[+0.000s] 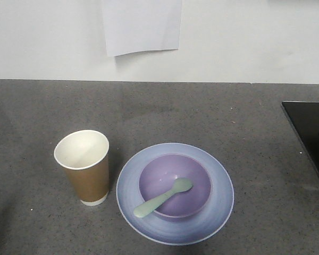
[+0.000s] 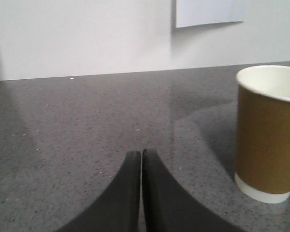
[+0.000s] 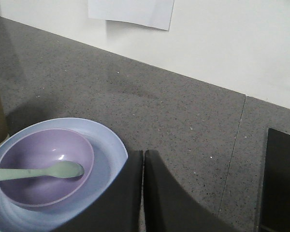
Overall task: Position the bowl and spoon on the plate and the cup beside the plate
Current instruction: 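Open the left gripper and raise it away from the cup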
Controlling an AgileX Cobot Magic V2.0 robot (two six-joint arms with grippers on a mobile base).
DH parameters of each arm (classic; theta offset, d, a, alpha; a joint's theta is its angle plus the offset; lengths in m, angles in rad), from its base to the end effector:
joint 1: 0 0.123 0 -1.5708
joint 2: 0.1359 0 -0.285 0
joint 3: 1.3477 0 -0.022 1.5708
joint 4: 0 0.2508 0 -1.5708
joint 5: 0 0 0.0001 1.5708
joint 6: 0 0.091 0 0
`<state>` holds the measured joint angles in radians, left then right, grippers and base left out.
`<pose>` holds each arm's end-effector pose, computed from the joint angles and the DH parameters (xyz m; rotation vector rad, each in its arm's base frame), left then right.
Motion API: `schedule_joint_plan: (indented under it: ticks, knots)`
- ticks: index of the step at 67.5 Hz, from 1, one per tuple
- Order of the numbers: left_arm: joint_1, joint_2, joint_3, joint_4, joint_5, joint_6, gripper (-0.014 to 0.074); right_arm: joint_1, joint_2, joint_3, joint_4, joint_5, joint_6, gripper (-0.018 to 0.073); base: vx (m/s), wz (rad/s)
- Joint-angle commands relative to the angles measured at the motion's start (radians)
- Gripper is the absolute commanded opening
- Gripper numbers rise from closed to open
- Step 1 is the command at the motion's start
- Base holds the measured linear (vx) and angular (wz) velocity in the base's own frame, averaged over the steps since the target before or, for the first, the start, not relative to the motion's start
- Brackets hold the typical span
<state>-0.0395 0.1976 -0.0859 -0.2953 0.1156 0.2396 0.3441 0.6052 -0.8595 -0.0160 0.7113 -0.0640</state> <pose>0.0719 -0.0059 0.2198 0.0128 1.7068 -0.0982 0.0978 0.0340 0.3871 -0.3987 1.9029 0.1678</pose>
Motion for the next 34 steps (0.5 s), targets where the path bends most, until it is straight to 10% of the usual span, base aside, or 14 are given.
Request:
schedule_joint_plan:
  ticks: [1, 34]
  knots:
    - [0.041, -0.087, 0.048, -0.022, -0.116, -0.006, -0.0008, -0.005, 0.004, -0.023, -0.007, -0.073, -0.003, -0.0003, 0.00, 0.00]
    - [0.105, -0.221, 0.104, 0.011, -0.001, 0.020, -0.0008, -0.005, 0.004, -0.023, -0.001, -0.062, -0.003, -0.0003, 0.00, 0.00]
